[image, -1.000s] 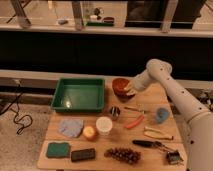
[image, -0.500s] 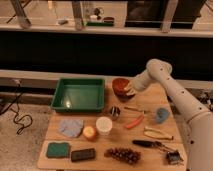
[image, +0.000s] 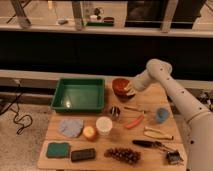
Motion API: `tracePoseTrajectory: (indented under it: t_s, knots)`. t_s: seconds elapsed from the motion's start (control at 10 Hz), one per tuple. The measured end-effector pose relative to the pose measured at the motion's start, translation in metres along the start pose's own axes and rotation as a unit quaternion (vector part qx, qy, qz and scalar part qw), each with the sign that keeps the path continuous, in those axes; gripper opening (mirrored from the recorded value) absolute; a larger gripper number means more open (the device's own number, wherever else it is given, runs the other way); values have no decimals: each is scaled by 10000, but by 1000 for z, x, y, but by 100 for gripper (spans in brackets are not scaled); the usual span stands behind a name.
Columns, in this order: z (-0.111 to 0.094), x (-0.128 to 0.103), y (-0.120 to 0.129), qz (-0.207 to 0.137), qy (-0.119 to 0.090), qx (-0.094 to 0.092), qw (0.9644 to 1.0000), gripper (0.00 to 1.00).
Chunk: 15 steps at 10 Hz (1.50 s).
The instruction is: Stack bowls on top of each other
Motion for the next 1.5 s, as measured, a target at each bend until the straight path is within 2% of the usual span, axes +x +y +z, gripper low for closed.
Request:
tracePoseTrajectory:
  t_s: [0.1,0.2,1.5]
  knots:
    - [0,0,0,0,0,0,10000,78]
    - [0,0,0,1,0,1,10000,80]
    - [0,0,0,1,0,1,10000,80]
